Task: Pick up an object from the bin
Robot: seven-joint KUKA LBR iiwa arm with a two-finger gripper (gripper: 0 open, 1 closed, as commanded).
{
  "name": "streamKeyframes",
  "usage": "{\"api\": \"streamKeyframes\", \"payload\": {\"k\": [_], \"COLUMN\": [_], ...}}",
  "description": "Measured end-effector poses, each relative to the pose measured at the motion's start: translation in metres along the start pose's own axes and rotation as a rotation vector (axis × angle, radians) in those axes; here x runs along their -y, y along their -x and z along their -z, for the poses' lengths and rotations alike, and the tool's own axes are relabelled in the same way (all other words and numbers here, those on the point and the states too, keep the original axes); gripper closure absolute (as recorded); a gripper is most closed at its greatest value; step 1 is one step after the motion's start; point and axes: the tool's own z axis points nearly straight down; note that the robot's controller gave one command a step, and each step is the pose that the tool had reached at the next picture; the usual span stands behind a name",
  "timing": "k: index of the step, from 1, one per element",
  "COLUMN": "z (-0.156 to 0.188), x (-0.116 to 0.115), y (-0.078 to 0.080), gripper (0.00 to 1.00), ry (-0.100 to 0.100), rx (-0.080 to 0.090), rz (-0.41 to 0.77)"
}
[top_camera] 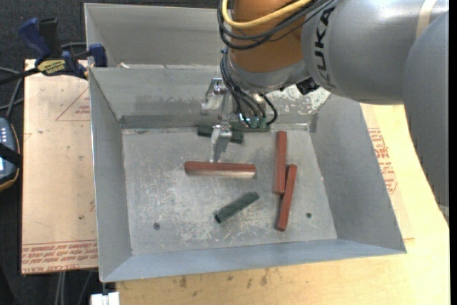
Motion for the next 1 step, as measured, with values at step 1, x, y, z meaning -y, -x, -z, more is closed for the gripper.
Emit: {"api": "streamKeyframes", "payload": {"k": [1], "z": [0.0050], "x": [0.0007], "y": [0.0015], "gripper": [0.00], "ry": [0.001], "rx": [0.008], "rz": [-0.003]}}
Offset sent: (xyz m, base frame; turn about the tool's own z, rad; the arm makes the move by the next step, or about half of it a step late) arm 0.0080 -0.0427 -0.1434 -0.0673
